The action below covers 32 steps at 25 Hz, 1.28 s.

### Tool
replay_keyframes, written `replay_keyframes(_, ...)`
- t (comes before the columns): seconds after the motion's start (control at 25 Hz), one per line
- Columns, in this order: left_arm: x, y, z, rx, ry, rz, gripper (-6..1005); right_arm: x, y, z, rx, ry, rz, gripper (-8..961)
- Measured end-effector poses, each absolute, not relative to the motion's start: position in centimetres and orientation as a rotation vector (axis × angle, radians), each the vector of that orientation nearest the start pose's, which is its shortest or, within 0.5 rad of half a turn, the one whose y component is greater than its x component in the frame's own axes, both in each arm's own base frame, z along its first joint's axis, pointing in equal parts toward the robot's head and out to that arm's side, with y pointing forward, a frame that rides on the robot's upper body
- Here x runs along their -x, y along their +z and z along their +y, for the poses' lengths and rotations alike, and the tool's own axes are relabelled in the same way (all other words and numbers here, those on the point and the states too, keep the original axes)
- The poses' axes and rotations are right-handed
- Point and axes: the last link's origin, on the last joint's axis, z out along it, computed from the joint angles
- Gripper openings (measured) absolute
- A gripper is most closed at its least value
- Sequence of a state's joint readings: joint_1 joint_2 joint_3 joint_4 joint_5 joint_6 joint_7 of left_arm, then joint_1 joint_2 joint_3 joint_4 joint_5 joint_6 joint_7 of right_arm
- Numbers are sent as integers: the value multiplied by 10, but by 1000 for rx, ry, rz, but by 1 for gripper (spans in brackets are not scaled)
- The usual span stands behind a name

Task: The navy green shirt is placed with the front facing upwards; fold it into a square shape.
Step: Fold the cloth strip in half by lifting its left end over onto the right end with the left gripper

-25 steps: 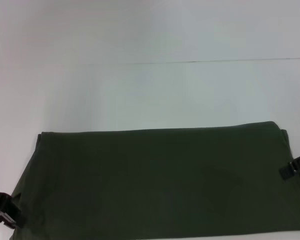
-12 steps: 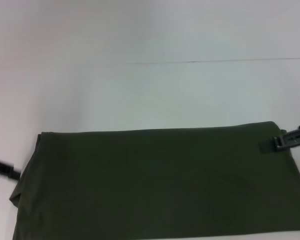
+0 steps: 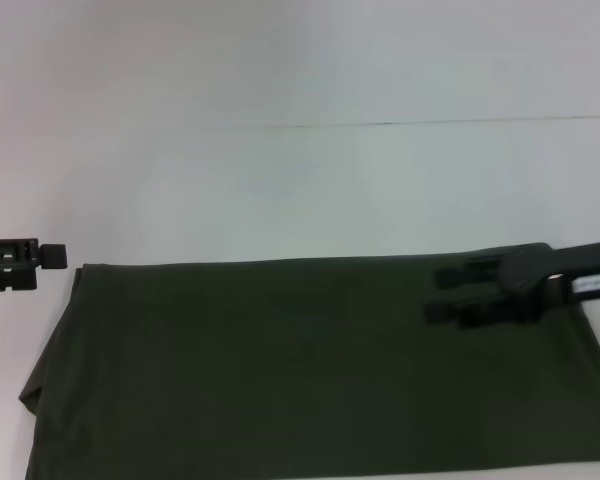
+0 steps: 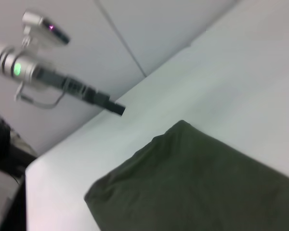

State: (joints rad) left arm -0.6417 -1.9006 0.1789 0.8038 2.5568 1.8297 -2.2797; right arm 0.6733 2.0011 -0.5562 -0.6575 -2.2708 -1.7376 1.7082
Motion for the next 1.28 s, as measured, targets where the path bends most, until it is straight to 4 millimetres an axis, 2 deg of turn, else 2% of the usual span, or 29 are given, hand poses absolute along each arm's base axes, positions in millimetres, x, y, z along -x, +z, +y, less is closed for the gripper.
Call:
replay_keyframes(0.16, 308, 121, 331, 2211, -579, -1838, 837, -244, -1, 341, 2906, 539, 701, 808)
replay_keyframes(0.32, 310, 121, 326, 2190, -572, -1891, 836, -248, -21, 339, 2907, 511, 495, 809)
replay_keyframes(0.48, 311, 120, 321, 2206, -562, -1898, 835, -253, -32, 338, 2854, 561, 383, 809)
replay_keyframes(0.6, 312, 113, 319, 2192, -529, -1970, 835, -256, -35, 335, 2817, 589, 309, 809)
replay_keyframes(0.72, 312, 103, 320, 2180, -438, -2052, 834, -259, -37, 334, 2799, 586, 287, 809)
replay_keyframes(1.08, 319, 81, 318, 2159, -265, -2133, 832, -262, -40, 335, 2790, 567, 302, 809)
replay_keyframes(1.28, 322, 70, 318, 2146, -230, -2150, 832, -262, -40, 335, 2788, 566, 308, 809)
